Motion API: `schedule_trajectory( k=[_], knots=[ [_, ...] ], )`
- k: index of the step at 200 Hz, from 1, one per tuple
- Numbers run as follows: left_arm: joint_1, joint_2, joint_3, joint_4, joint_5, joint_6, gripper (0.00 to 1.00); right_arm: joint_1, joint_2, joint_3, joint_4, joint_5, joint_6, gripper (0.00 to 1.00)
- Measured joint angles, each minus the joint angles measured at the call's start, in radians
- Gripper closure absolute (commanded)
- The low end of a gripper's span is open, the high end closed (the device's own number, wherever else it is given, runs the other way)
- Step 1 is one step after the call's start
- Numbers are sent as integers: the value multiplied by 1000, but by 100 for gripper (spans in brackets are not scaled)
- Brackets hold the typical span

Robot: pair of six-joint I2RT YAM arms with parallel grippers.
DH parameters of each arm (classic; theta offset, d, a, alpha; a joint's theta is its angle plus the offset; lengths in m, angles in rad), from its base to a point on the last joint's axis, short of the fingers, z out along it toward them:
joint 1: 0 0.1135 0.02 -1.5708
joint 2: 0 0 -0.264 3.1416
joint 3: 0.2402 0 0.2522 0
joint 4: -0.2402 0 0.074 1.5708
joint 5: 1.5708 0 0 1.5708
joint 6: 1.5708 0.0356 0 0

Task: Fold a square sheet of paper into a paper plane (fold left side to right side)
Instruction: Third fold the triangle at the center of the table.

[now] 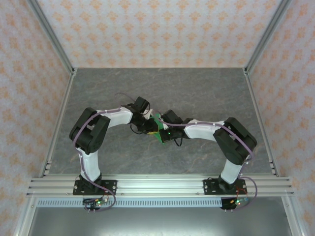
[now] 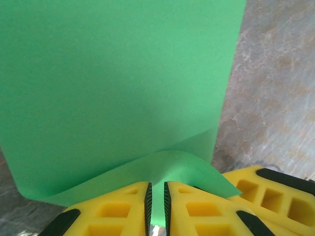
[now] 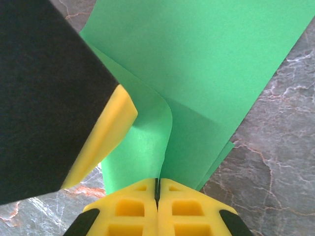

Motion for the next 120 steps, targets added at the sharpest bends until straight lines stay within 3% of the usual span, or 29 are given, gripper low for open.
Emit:
schedule_trajectory(
  k=[43, 87, 120],
  knots=[
    [0, 6, -2, 1, 0, 15, 82, 0, 0, 5, -6, -1, 8, 88],
    [0, 6, -14, 16, 0, 15, 82, -7, -2, 67, -95, 8, 32, 69],
    [1, 6, -18, 23, 0, 15, 82, -11, -57, 103, -153, 33, 31, 62]
  ],
)
